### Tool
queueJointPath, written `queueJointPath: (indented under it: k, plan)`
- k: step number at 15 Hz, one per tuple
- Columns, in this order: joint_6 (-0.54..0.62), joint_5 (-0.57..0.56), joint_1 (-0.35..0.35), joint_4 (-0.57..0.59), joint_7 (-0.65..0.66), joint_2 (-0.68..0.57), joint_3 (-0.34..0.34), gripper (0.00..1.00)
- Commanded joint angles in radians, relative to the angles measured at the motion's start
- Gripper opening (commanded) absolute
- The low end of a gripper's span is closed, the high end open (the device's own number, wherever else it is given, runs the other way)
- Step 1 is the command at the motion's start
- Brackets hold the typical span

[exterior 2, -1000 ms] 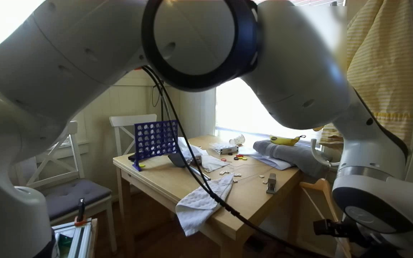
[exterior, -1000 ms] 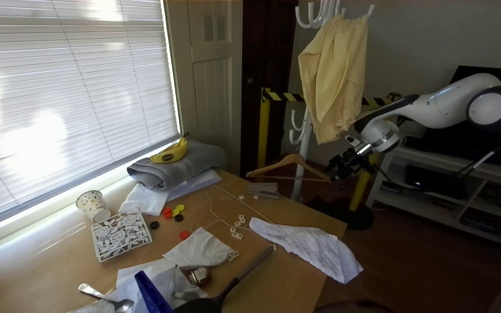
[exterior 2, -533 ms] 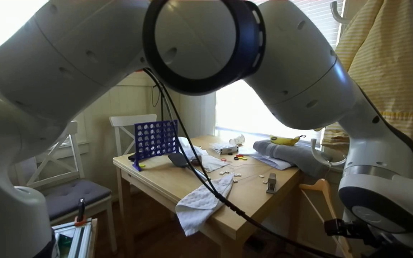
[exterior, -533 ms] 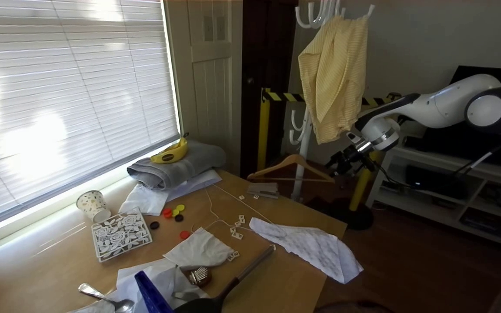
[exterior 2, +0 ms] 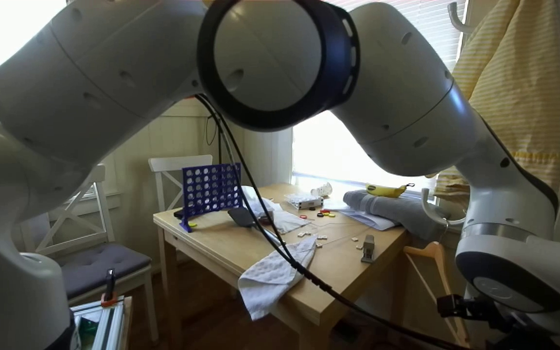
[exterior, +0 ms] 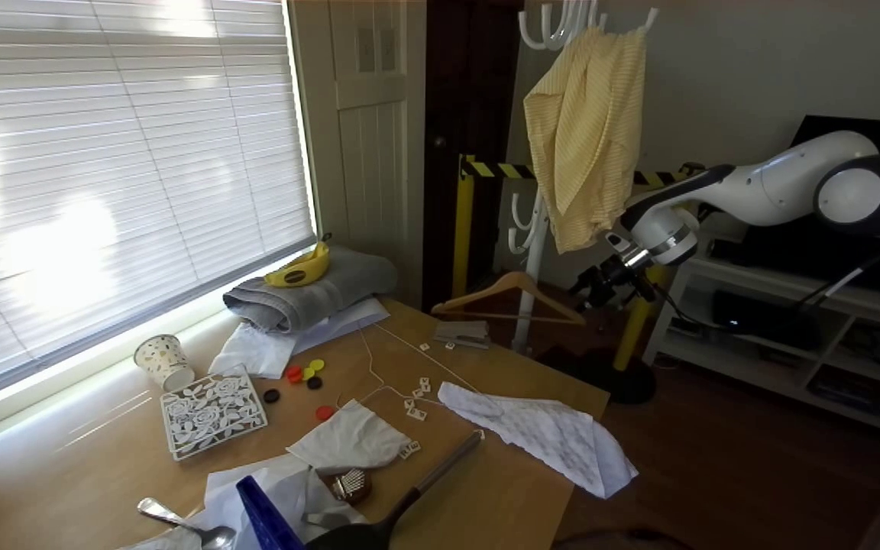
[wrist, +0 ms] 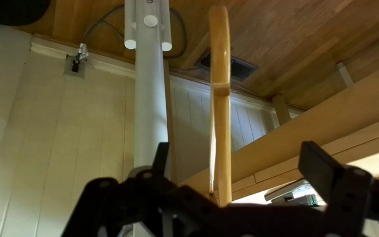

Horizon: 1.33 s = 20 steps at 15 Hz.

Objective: Hang the clothing hanger higher on the coat hanger

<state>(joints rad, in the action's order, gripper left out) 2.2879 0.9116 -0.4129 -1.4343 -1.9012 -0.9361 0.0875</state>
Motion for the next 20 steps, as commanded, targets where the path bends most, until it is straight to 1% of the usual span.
queueJointPath:
  k: [1, 5, 6, 7, 8, 9, 10, 17, 18, 20]
  plan:
    - [-0.003, 0.0, 0.019, 0.057, 0.012, -0.046, -0.001, 1.0]
    - [-0.009, -0.004, 0.032, 0.079, 0.031, -0.076, -0.001, 1.0]
    - [-0.01, -0.005, 0.033, 0.089, 0.036, -0.086, -0.001, 0.97]
    - [-0.01, -0.005, 0.033, 0.098, 0.04, -0.095, -0.001, 0.89]
    - [-0.009, -0.004, 0.032, 0.102, 0.041, -0.102, 0.0, 0.8]
    - [-0.008, -0.004, 0.031, 0.109, 0.043, -0.108, 0.0, 0.68]
    - [-0.009, -0.005, 0.031, 0.118, 0.046, -0.115, 0.0, 0.6]
    - [-0.002, -0.008, 0.03, 0.133, 0.048, -0.12, 0.001, 0.1]
    - [0.003, -0.009, 0.031, 0.127, 0.045, -0.114, 0.0, 0.04]
    - [0.009, -0.006, 0.031, 0.121, 0.044, -0.107, 0.001, 0.0]
